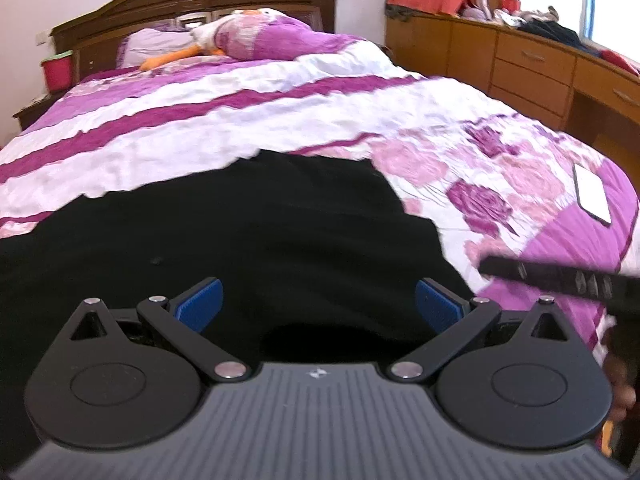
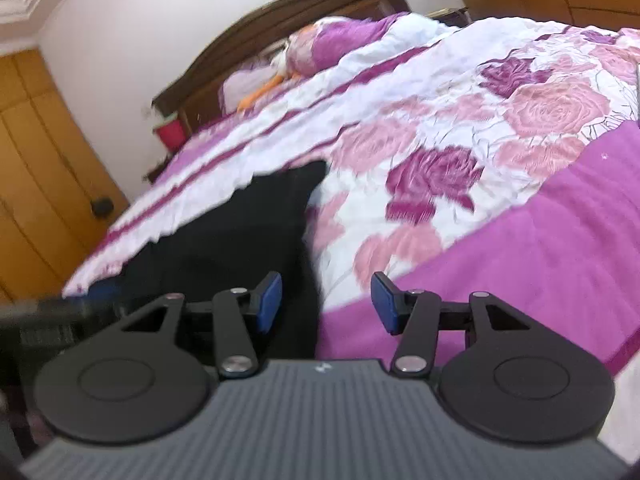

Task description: Fold small clothes

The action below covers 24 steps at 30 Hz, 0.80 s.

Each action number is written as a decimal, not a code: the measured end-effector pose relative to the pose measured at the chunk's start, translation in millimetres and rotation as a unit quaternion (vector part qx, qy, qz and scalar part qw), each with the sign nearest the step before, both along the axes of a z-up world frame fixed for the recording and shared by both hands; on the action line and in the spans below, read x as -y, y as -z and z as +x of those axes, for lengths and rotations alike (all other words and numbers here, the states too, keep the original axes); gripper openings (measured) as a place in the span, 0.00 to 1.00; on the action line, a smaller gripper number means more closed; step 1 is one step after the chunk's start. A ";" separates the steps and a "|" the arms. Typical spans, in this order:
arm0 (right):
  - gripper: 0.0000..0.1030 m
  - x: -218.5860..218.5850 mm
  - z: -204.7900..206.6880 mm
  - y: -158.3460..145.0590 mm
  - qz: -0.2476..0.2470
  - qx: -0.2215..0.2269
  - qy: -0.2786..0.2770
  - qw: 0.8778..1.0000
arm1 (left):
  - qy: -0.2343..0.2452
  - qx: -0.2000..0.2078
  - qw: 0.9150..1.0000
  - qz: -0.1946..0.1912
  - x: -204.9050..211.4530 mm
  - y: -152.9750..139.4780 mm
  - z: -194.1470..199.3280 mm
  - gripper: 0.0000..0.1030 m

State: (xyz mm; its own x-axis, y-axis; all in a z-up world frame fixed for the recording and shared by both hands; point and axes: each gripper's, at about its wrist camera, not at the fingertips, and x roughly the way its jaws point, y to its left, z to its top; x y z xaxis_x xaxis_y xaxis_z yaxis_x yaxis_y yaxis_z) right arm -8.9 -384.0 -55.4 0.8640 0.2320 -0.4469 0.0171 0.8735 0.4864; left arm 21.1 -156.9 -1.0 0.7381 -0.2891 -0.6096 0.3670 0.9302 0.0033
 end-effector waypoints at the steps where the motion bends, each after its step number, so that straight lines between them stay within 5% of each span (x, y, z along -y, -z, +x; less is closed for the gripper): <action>1: 0.52 2.9 3.9 0.0 0.005 0.005 0.006 1.000 | 0.006 0.000 1.000 0.002 6.1 2.2 -0.9 1.00; 10: 0.49 26.7 18.9 21.3 0.058 -0.011 0.036 0.998 | 0.065 0.044 0.996 0.044 54.6 23.1 -0.3 1.00; 18: 0.48 27.0 18.6 40.0 0.057 -0.008 0.030 0.998 | 0.047 0.033 0.995 0.078 66.1 54.8 20.4 0.94; 20: 0.48 28.5 18.4 42.9 0.064 -0.005 0.030 0.997 | 0.055 0.037 0.994 0.081 65.2 56.0 22.4 0.86; 24: 0.48 26.1 18.0 46.1 0.059 0.002 0.029 0.998 | 0.068 0.041 0.995 0.065 59.9 46.9 19.6 0.39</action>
